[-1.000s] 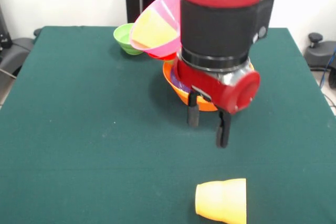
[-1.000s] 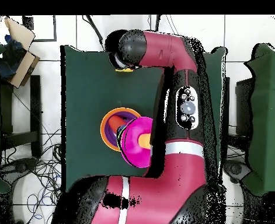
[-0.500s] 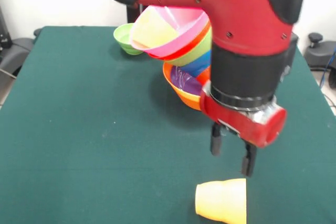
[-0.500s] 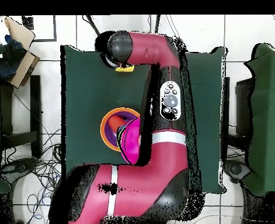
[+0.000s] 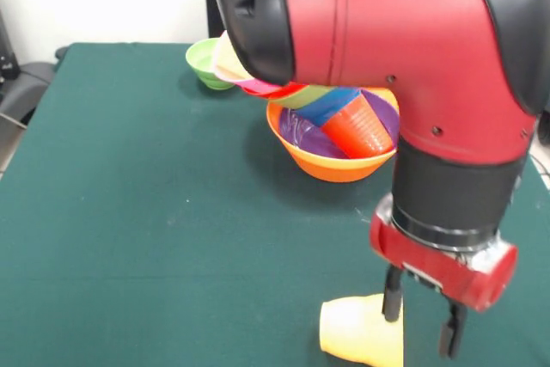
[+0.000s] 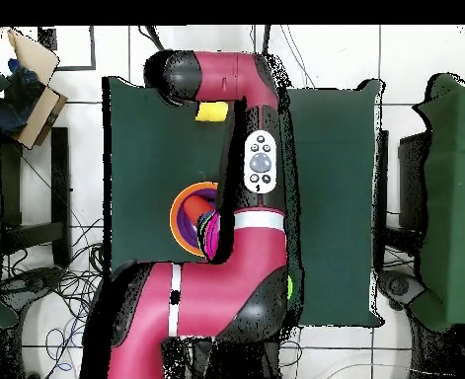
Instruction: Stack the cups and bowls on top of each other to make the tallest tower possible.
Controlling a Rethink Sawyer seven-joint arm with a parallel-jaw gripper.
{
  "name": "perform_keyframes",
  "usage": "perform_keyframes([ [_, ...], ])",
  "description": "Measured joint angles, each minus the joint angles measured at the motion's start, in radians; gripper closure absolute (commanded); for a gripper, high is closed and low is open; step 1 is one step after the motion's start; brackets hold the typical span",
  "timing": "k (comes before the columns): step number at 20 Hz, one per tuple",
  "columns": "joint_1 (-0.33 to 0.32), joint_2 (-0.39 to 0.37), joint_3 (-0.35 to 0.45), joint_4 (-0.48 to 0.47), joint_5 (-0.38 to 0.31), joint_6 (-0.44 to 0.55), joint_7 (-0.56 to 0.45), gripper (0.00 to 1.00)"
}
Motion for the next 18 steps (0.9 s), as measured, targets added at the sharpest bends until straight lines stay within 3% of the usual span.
perform_keyframes([
  [6, 0.021, 0.089, -0.011, -0.122, -0.017, 0.01, 0.0, 0.0],
  [18, 0.044, 0.135, -0.113, -0.136, -0.02, 0.02, 0.0, 0.0],
])
